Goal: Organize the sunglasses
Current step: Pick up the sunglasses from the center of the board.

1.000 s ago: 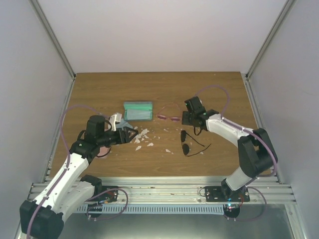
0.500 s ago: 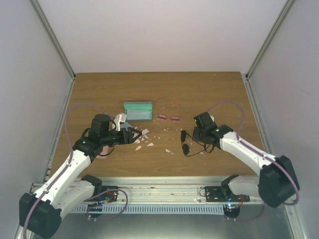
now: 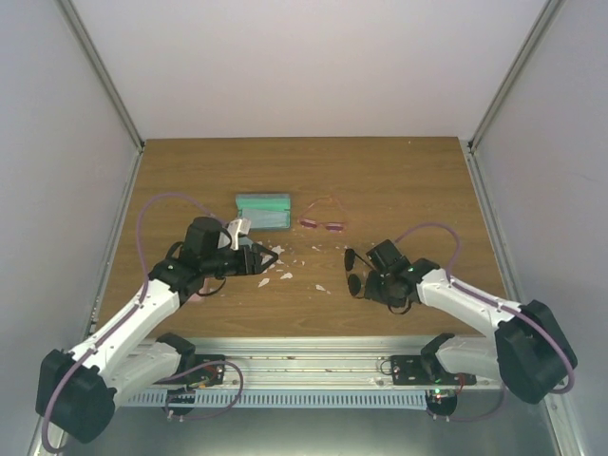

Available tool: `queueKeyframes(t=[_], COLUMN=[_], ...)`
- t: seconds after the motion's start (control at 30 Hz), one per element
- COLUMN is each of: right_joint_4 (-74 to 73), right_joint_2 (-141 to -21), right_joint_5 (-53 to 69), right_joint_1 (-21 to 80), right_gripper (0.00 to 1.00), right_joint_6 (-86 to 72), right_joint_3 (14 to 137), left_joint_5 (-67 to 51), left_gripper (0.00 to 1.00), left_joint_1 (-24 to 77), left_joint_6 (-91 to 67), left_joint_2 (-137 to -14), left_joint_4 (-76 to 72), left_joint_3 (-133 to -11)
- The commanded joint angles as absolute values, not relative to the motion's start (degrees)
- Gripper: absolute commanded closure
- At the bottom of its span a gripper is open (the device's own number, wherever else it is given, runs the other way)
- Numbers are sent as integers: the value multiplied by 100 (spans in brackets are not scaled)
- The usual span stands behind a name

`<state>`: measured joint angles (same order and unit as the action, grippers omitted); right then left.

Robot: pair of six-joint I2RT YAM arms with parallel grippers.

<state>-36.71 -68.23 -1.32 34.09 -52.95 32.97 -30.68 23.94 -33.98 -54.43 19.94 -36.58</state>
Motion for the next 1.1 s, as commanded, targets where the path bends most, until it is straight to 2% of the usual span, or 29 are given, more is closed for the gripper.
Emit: queueKeyframes(t=[0.0,0.17,0.6,0.83,0.97,1.07], right_joint_4=[-3349,-3163,-3105,-2813,-2815,-2777], right_joint_2=[-7047,-7312,-7699,-8180,-8142,-8126], right_joint_5=[-251,-547,-898,-616,-647,-600], right_joint_1=[3454,3450,3454,3446,3423,3388], right_gripper=[54,55,82,81,98,100], right_joint_6=[-5867,-6011,-5919,-5815,-5798,-5707], right_joint_3=[3215,3234,3319,3445,3586,3860], left_joint_5=[-2941,-2926,-2795,-2711,-2775,-2914], left_gripper=[36,37,38,37,36,36], left_joint_1=[2473,2479,2540,2562,2575,2591], left_joint_6=[-3380,-3283,-3378,-3428,-3466,-3504], left_joint_2=[-5576,-5739,-5705,-5467,-5329,-5219], left_joint_4=[1573,1578,1284,1189,1109,974], left_joint_3=[-3808,-3928,-3868,-3813,-3746,-3662])
